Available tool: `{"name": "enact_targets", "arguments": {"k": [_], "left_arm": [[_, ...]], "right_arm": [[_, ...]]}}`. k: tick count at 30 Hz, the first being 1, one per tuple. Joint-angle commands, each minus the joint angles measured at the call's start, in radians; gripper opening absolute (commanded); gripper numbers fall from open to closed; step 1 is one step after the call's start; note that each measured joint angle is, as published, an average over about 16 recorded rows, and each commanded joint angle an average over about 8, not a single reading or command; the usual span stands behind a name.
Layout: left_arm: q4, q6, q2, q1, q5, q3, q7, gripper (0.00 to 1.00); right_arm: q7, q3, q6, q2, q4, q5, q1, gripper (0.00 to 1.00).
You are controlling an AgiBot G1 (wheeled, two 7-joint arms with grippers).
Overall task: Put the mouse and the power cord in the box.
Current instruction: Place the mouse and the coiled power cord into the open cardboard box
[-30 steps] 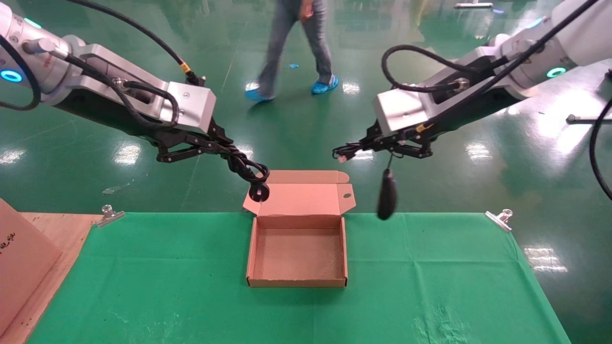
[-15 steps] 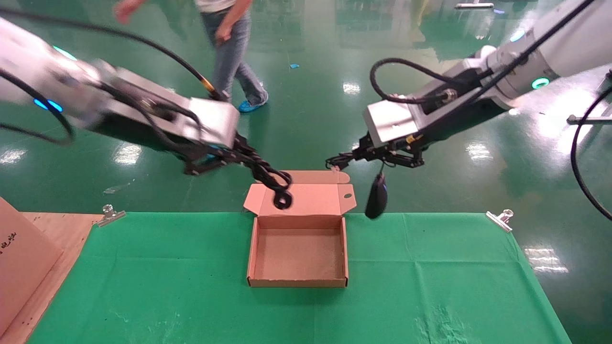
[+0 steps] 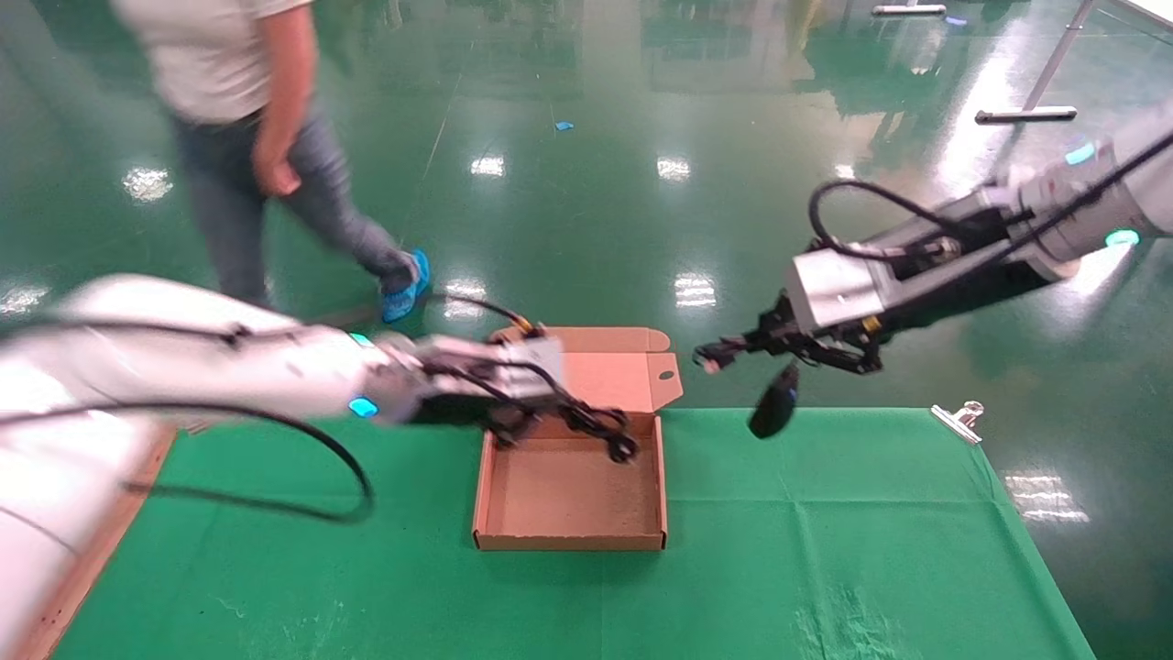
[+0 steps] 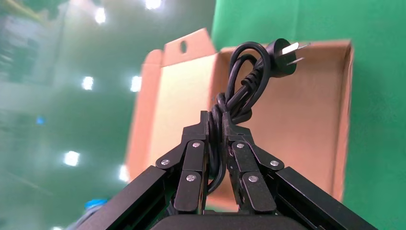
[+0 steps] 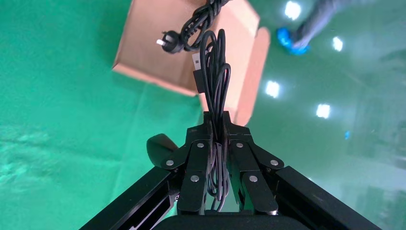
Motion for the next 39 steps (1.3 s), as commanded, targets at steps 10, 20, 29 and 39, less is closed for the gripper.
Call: {"name": "enact_targets", "arguments": {"k": [10, 20, 29, 39], "left_arm": [[0.135, -0.257, 0.077, 0.106, -0.021, 0.108, -0.039, 0.04], [0.151, -0.295, 0.07, 0.112, -0.132, 0.212, -0.006, 1.0], [0.214, -0.258, 0.068, 0.097, -0.262, 0.225, 0.096, 1.0], [0.242, -0.164, 0.024, 0.029, -0.369, 0.221, 0.195, 1.0]], "right_arm": [[-0.025, -0.011, 0.047, 0.019, -0.02, -0.018, -0.063, 0.0], [-0.036, -0.017, 0.08, -0.004, -0.052, -0.026, -0.1, 0.0], [-0.034, -0.025, 0.082, -0.028, -0.061, -0.036, -0.091, 0.0], [-0.014, -0.02, 0.082, -0.093, -0.06, -0.026, -0.072, 0.0]]}}
